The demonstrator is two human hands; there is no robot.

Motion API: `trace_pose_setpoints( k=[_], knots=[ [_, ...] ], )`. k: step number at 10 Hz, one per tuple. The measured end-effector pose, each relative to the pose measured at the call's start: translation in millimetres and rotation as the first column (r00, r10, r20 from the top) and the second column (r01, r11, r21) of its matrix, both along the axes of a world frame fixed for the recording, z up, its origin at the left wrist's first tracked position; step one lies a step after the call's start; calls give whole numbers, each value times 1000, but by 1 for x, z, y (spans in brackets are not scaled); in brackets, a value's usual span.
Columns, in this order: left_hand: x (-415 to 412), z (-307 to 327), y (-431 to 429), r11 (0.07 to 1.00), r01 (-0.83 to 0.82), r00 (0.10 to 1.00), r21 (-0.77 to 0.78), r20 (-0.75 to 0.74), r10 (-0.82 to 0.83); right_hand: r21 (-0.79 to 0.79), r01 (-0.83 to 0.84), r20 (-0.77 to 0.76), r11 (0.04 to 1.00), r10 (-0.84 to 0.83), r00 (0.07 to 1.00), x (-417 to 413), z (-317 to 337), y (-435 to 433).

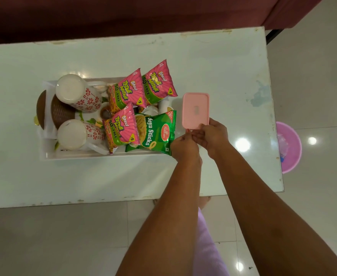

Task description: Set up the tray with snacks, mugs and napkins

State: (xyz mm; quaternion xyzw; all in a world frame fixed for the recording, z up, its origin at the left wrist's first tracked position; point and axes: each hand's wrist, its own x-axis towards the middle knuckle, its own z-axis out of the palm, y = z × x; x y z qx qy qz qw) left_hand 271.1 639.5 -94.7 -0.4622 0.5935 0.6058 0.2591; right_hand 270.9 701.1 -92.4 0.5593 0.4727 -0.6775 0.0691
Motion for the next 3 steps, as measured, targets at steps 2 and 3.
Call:
trace_pose_setpoints(
  k=[2, 3],
  knots=[
    [5, 3, -7, 995, 70, 997, 78, 11, -71, -29, -36, 3, 999, 36, 999, 0, 1, 2],
    [16, 7, -14, 990, 122, 992, 71, 8, -123, -53, -38, 37, 998, 40, 999, 3, 5, 1]
  ],
)
